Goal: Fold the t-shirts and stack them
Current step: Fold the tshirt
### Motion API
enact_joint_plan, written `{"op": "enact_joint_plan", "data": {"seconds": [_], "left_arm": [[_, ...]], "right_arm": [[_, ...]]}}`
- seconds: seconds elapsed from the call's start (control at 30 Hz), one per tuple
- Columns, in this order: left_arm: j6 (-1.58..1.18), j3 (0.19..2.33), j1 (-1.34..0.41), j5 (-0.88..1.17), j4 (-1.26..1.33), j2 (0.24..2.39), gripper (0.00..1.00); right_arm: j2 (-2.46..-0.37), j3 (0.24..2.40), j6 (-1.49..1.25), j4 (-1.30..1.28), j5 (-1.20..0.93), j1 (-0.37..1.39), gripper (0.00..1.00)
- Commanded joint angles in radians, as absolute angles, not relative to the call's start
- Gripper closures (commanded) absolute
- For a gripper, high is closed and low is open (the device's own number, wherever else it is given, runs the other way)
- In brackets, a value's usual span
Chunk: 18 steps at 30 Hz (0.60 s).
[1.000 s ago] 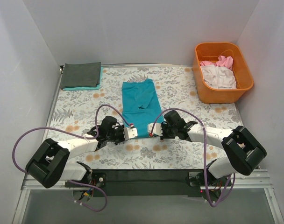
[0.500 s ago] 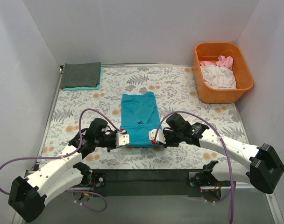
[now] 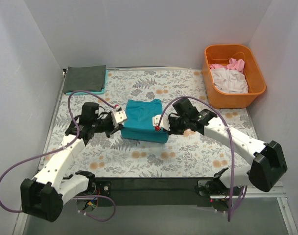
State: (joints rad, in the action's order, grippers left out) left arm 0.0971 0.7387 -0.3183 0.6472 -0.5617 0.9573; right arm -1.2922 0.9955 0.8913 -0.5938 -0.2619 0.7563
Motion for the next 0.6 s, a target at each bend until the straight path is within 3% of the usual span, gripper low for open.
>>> {"op": "enact_joint_plan", "data": {"seconds": [0.0,0.3,0.57], "left_arm": [[0.110,0.840,-0.227,0.730,-0.485,1.064,1.00],[0.077,1.105,-0.138,0.759,-0.313,1.467,1.00],[-0.038,1.339,-0.121,0.672,-0.195,1.859,1.00]], "right_arm": [[-1.368,1.122,0.956,-0.617,-0.282,0.687,0.99],[-1.681,1.408,1.060,-0.617,-0.341,0.552,0.99],[-2.081,1.756,1.072,-0.611,-0.368,0.471,0.99]]}}
